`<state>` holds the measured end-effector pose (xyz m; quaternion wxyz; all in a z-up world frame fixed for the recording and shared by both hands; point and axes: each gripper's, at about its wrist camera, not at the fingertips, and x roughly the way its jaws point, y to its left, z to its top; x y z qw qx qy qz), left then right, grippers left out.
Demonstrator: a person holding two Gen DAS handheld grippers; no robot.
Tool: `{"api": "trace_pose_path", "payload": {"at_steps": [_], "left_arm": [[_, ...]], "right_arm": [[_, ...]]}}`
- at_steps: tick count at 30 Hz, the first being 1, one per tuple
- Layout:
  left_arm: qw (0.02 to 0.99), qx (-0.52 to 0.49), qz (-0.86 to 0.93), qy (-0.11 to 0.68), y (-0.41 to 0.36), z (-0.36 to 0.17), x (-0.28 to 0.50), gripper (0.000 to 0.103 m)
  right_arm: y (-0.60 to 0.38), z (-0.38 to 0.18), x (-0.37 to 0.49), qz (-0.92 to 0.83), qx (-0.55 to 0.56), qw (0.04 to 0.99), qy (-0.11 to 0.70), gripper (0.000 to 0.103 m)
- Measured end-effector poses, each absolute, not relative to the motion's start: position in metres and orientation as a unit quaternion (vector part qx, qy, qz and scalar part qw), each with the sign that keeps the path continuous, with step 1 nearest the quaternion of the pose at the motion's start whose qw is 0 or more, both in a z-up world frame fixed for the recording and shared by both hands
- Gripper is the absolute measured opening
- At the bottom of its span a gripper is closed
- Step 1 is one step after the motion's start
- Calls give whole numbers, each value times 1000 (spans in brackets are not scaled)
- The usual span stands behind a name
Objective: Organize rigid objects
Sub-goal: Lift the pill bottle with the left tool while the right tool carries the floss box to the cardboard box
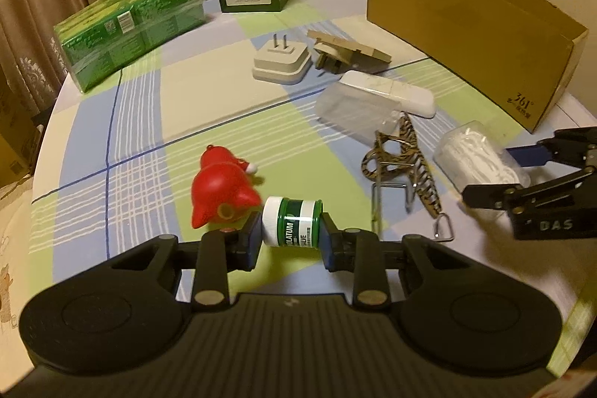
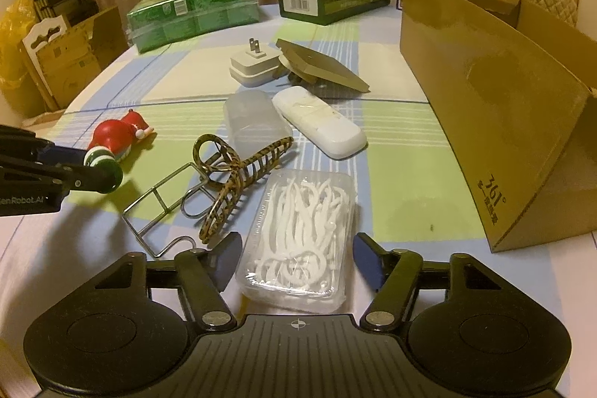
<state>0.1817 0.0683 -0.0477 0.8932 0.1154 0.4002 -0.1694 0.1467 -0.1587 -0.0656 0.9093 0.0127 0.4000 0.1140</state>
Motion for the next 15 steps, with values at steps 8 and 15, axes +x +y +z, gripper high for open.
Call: {"api": "trace_pose_path", "payload": {"at_steps": [8,15], "left_arm": [[897,116,-168,392,60,-42,176,26],[908,115,-168,365,45,-19,179,26]], "right_arm": [[-162,-61,142,105,7,914,392,55],[-169,-42,132,110,7,924,366,55]]}}
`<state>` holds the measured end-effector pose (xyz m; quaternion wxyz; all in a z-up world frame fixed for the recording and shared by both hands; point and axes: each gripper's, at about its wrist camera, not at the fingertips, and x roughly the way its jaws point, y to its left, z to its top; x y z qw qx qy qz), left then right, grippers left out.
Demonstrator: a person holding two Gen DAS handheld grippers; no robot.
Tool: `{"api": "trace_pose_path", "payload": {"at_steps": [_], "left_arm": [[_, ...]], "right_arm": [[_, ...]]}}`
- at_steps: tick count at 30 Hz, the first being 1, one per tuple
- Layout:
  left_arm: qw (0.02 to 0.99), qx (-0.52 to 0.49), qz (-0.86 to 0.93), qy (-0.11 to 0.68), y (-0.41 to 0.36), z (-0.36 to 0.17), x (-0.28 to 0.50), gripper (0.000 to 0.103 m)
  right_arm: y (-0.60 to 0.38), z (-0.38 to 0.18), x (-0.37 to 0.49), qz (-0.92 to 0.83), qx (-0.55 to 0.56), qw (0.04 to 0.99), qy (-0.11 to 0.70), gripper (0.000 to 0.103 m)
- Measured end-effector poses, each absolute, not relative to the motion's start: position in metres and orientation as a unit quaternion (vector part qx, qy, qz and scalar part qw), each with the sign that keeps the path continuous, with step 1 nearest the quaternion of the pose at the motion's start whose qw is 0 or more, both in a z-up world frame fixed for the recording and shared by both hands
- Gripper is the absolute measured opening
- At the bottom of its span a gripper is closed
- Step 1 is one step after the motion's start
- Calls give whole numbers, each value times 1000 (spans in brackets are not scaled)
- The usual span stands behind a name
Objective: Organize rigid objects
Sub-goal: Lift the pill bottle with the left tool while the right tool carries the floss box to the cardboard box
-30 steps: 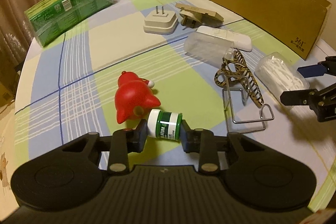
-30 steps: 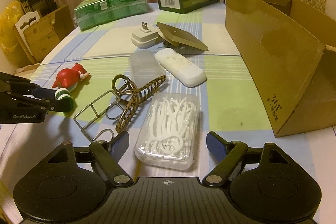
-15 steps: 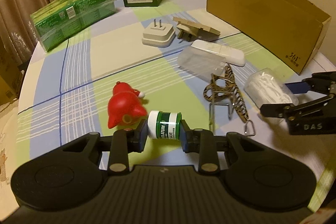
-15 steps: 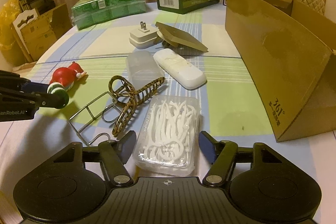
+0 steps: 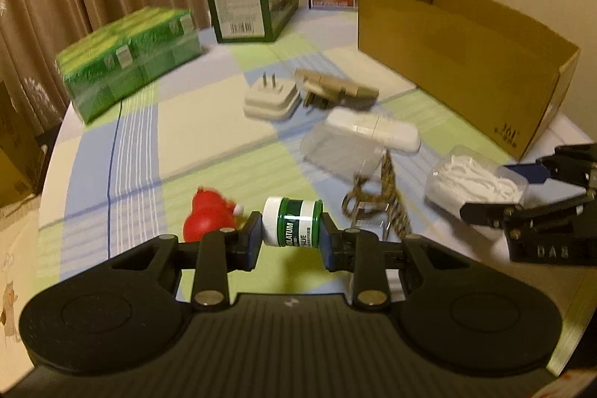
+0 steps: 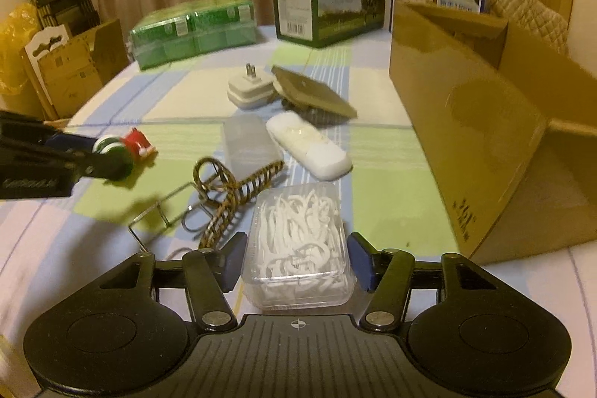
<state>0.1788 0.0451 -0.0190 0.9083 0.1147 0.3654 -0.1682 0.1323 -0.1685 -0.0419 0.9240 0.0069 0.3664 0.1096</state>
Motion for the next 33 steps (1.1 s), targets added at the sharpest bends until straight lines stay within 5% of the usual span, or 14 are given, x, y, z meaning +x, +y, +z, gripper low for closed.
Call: {"api": "trace_pose_path", "payload": {"at_steps": [17,33], "left_arm": [[927,91,-239,276,-65,77,183,27],[889,123,-322,300,-222,59,216,26]], "right_arm": [[-258,76,126,60,17,966,249,55],[-408,59,171,-1,77,955,287,55]]}}
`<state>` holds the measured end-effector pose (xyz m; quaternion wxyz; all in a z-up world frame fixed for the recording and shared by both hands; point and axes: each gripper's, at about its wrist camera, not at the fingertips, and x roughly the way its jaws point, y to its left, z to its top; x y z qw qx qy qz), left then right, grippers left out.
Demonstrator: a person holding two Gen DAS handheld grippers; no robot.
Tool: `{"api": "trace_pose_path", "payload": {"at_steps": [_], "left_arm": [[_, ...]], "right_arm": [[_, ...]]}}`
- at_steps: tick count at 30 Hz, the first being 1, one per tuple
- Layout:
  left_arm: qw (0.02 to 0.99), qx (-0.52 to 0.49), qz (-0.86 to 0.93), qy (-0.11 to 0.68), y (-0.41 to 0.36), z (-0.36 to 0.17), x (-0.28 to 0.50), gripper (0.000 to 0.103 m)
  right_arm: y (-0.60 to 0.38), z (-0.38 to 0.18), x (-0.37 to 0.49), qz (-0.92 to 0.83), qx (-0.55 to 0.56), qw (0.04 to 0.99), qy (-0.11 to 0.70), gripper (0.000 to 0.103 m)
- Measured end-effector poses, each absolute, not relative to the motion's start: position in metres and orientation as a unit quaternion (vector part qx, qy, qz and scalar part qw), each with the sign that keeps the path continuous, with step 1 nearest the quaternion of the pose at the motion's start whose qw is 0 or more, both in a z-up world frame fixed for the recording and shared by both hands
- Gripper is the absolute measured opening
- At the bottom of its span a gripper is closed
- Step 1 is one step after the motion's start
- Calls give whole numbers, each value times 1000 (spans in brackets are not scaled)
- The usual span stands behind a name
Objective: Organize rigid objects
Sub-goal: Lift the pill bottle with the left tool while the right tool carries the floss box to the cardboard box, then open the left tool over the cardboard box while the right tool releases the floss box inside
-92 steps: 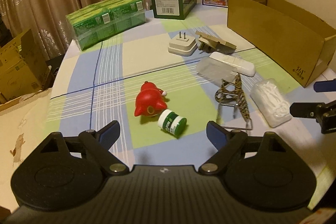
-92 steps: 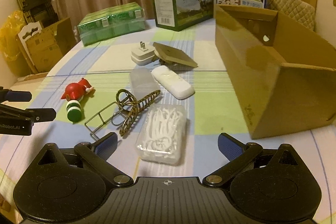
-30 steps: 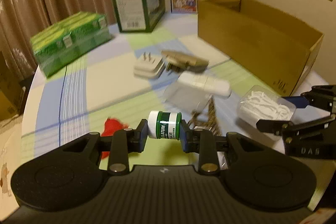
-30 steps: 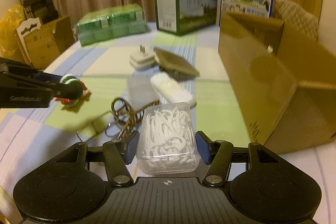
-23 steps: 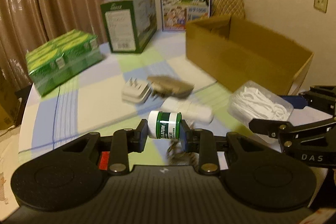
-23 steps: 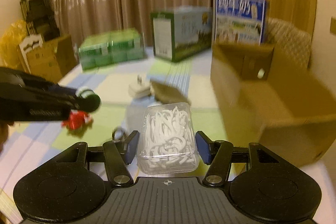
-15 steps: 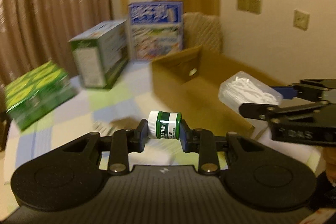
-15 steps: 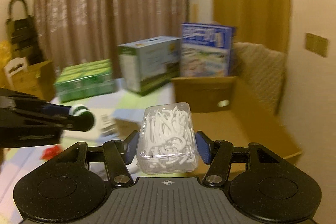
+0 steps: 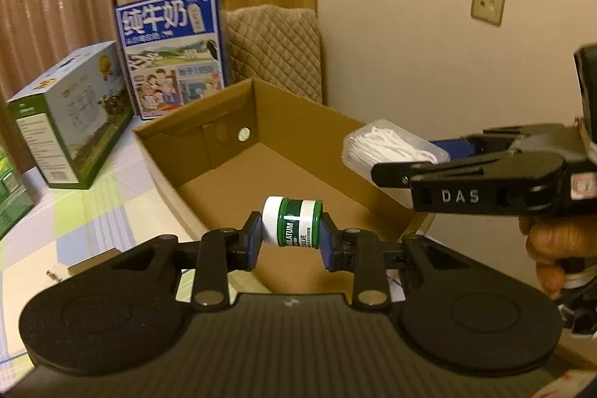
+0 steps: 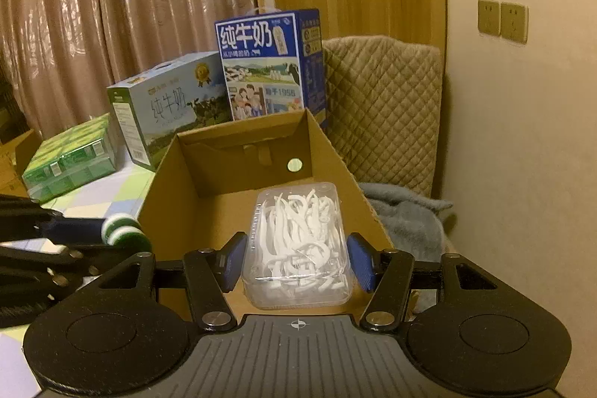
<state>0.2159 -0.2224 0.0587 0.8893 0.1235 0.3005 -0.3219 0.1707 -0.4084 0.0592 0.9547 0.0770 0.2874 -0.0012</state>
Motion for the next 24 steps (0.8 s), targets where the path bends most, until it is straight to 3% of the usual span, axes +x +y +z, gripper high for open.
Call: {"api": "trace_pose_path", "payload": {"at_steps": [16,19,24], "left_arm": [[876,133,-323,331,-233,33,227,27],[877,130,-322,331,-231,35,226,35],[891,122,-304,314,-218,46,221,35]], "right_arm": [[-422,34,189,13,82,947,310,55],[-422,35,190,13,82,947,311,55],[-421,35,191,16,82,947,312,55]]}}
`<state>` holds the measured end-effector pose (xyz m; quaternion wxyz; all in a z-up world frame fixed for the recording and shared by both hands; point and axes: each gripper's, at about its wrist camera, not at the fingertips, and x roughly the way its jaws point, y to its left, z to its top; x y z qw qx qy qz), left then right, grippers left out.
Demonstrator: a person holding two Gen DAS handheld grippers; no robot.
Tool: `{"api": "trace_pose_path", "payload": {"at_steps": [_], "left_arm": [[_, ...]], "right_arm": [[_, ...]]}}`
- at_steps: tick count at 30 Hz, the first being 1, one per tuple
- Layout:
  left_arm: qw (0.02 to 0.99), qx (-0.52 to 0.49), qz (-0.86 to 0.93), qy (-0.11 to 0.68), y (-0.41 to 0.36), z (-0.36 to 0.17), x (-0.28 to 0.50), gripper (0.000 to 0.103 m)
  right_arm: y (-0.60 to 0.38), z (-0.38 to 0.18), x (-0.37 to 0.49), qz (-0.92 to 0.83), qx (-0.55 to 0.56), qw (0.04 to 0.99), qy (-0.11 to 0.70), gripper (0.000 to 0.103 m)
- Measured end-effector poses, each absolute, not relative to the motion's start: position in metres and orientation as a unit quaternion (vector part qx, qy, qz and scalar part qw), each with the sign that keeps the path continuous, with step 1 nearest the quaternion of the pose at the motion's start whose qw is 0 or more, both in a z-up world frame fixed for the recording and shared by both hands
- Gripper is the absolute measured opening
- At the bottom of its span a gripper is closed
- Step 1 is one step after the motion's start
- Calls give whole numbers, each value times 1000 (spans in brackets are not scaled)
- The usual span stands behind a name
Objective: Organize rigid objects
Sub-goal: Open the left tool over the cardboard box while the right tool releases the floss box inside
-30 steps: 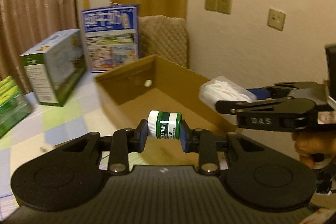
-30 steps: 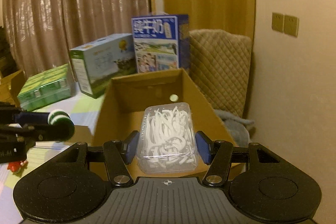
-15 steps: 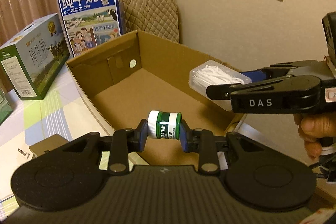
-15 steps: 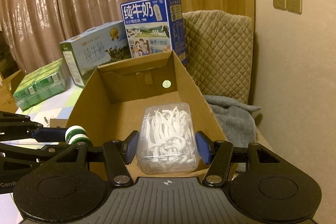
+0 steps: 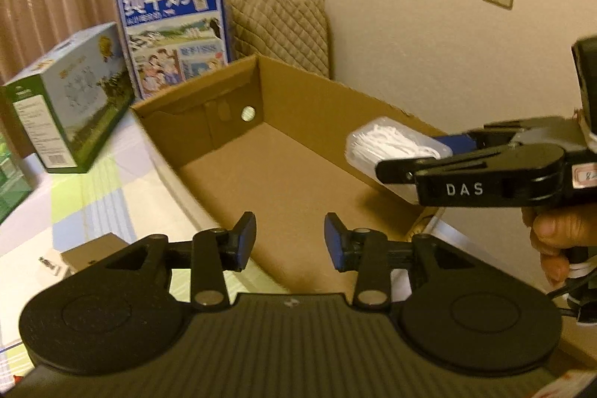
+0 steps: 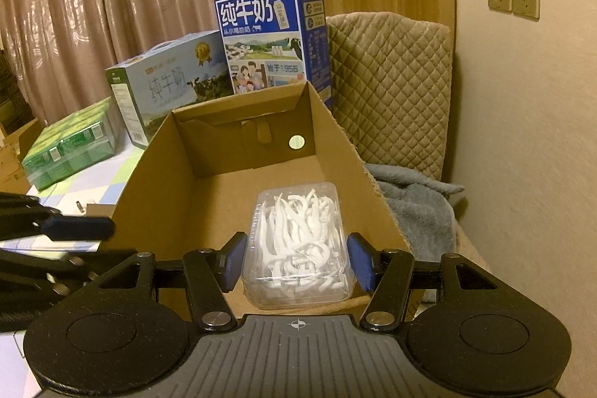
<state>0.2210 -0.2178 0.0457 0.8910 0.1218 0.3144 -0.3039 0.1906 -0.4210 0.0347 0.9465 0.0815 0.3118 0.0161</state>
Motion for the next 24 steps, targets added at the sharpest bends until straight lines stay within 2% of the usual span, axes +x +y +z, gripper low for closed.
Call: {"api": "trace_pose_path", "payload": {"at_steps": [24], "left_arm": [[910,87,-261,311,-158,54,206,35]], "right_arm": [[-410,43,181,11,64,951,303,56]]}}
